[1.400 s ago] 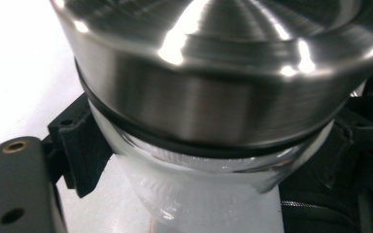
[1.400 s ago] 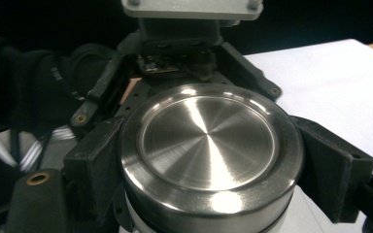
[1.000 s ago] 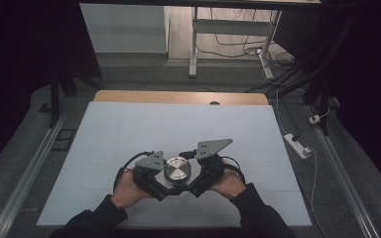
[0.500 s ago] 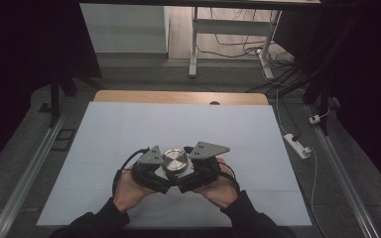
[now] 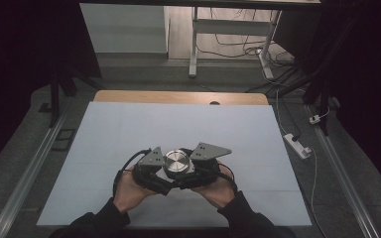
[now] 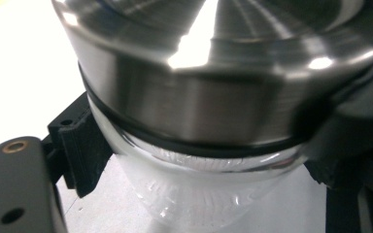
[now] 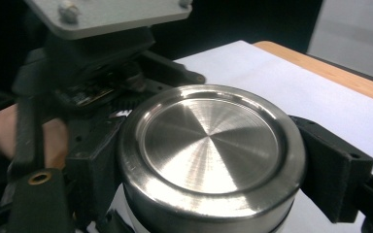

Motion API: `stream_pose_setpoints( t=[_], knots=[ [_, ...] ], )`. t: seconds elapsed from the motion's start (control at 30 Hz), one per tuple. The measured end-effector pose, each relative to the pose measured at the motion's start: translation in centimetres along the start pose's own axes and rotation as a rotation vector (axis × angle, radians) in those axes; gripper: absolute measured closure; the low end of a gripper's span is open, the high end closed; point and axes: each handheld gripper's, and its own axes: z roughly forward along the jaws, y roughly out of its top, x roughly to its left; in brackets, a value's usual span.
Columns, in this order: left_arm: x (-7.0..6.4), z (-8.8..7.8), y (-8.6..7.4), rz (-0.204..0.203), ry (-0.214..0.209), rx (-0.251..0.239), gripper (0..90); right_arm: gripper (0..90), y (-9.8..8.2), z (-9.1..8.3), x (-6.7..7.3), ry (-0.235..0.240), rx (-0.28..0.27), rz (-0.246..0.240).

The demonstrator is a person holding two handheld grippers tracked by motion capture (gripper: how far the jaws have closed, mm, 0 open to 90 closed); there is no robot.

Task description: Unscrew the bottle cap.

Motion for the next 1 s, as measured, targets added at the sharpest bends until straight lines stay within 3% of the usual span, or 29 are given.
stream_pose_setpoints(
  t=[0.13,0.17,0.23,0.33,0.83,1.0],
  knots=[
    [0.3,0.0,-0.1,0.034,-0.075,0.005,15.6,18.9,-0.2,-0.2,-1.0,0.118,0.001,-0.015],
    [0.3,0.0,-0.1,0.034,-0.075,0.005,15.6,18.9,-0.2,-0.2,-1.0,0.118,0.001,-0.015],
    [0.4,0.1,-0.2,0.049,-0.123,0.004,15.6,19.0,-0.4,-0.3,-1.5,0.188,0.006,-0.024],
    [0.5,0.2,-0.4,0.062,-0.153,0.002,15.6,19.1,-0.5,-0.3,-1.8,0.236,0.009,-0.037],
    [0.9,0.1,-0.7,0.099,-0.218,-0.023,15.6,19.0,-0.4,-0.5,-1.8,0.275,0.008,-0.079],
    [1.0,0.1,-0.8,0.124,-0.264,-0.029,15.6,18.9,-0.5,-0.5,-2.0,0.337,-0.001,-0.089]
  ],
)
